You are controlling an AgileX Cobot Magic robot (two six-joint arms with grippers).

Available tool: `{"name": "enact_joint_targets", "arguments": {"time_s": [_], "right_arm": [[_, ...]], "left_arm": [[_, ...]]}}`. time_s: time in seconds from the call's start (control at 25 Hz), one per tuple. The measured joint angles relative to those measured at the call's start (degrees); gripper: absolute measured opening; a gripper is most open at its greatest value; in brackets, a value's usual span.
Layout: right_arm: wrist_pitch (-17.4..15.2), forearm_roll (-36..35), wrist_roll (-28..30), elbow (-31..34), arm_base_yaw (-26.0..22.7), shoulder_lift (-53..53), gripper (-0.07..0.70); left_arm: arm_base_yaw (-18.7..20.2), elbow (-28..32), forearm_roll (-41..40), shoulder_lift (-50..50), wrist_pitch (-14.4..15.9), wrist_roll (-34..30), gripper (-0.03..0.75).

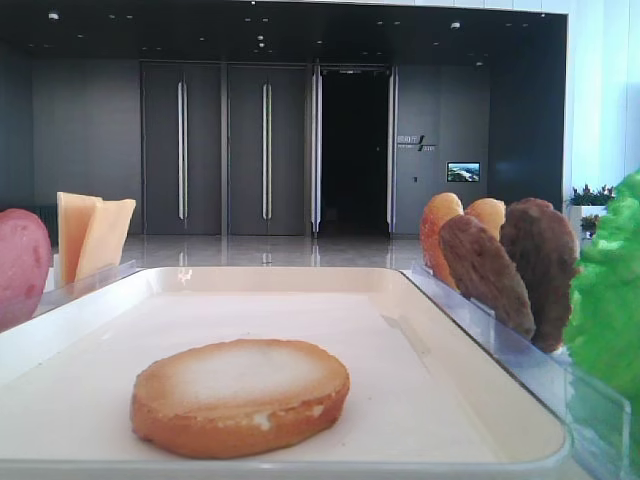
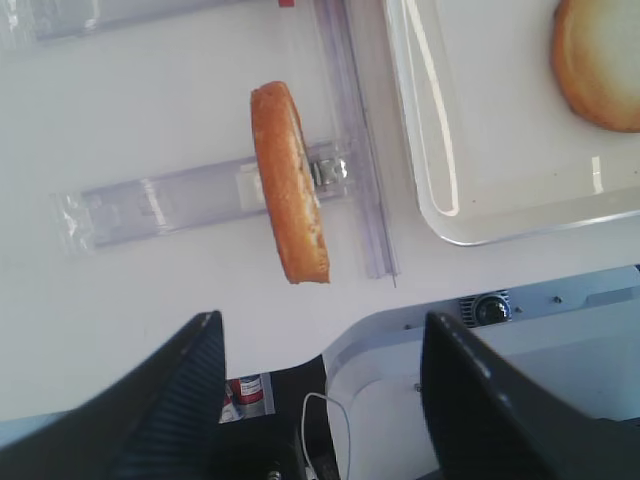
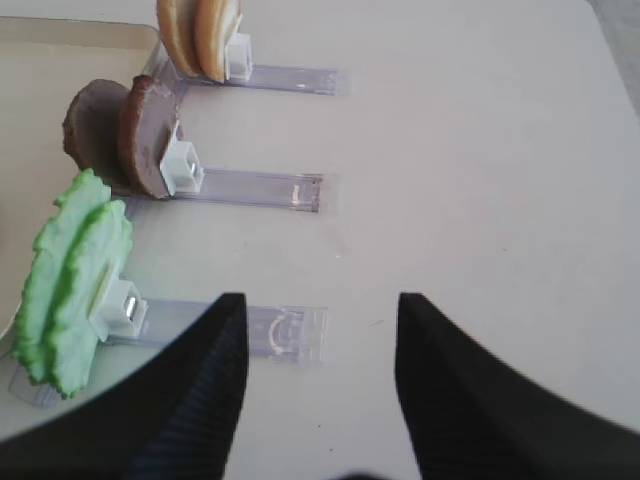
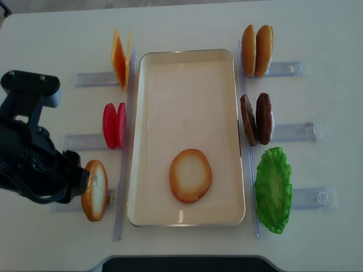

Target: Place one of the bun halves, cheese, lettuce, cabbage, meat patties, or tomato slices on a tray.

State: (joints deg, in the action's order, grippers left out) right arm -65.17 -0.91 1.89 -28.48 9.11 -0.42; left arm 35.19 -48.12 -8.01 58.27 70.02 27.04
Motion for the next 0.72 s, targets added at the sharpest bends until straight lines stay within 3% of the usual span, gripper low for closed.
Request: {"name": "enact_joint_targets", "arguments": {"time_s": [0.6,0.72], "right_arm": [[0.0,0.0,0.0,0.0,0.0,0.0,0.357],[0.0,0.0,0.0,0.0,0.0,0.0,0.357]], "left_arm": [[0.0,0.0,-2.9,-1.2,0.2,1.6,0.423],[-2.8,0.0,-3.2,-1.2,0.2,1.6,0.410]]}}
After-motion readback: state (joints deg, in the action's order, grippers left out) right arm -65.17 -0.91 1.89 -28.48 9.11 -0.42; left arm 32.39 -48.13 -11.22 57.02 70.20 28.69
